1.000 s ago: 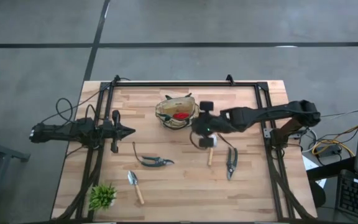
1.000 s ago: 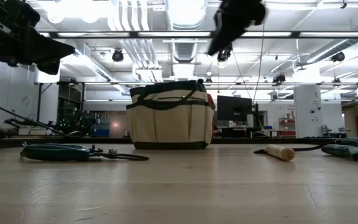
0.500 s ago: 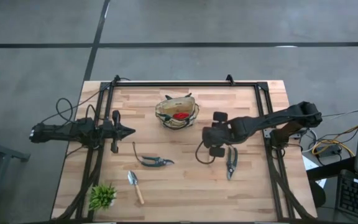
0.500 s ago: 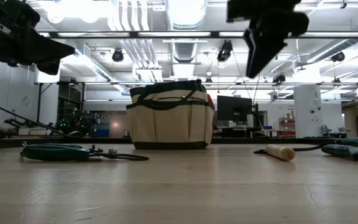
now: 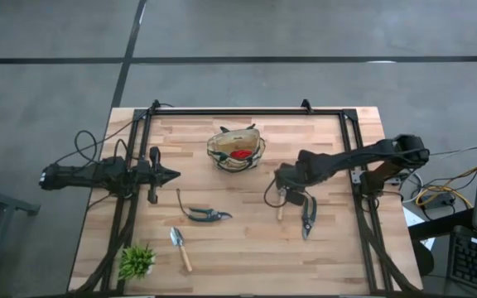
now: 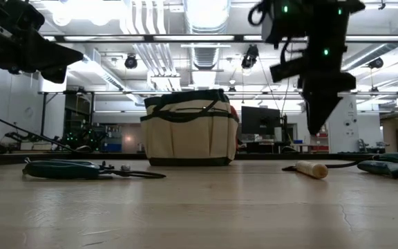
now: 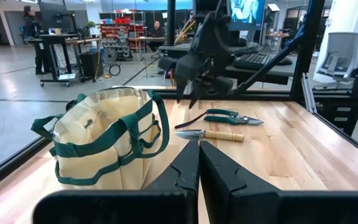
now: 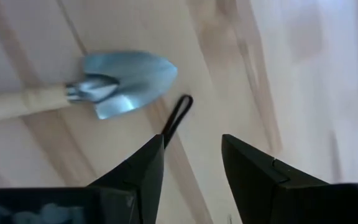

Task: Pick & Place Garden tools in Gardening bag
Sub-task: Put the right green shear scissors into the brown gardening bag

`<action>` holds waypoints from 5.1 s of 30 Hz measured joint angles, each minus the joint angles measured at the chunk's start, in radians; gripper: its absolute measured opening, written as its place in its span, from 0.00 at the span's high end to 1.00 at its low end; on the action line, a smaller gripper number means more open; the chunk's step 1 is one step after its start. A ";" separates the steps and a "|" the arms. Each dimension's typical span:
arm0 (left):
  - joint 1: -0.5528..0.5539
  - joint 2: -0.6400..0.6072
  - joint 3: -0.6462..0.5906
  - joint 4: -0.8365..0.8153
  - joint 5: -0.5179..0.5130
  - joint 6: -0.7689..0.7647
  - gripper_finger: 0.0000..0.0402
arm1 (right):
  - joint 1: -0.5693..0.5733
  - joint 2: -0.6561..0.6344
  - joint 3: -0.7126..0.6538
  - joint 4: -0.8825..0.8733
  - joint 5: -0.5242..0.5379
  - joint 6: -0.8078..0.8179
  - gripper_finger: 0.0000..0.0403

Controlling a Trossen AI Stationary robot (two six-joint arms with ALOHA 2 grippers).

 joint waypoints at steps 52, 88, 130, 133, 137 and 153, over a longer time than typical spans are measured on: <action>0.000 0.000 0.000 0.000 0.000 0.000 0.96 | -0.137 -0.002 -0.232 0.287 -0.301 -0.018 0.64; 0.000 0.000 0.000 0.000 0.000 0.000 0.96 | -0.137 -0.003 -0.247 0.363 -0.299 -0.014 0.69; 0.000 0.000 0.000 -0.003 0.000 0.000 0.96 | -0.132 -0.209 -0.235 0.418 -0.155 -0.116 0.98; 0.000 0.000 0.000 -0.003 0.000 0.000 0.96 | -0.132 -0.278 -0.235 0.425 -0.141 -0.119 0.98; 0.000 0.000 0.000 -0.005 0.000 0.000 0.96 | -0.132 -0.360 -0.234 0.443 -0.124 -0.125 0.98; 0.000 0.000 0.000 -0.006 0.000 0.000 0.96 | -0.132 -0.493 -0.203 0.557 -0.054 -0.247 0.98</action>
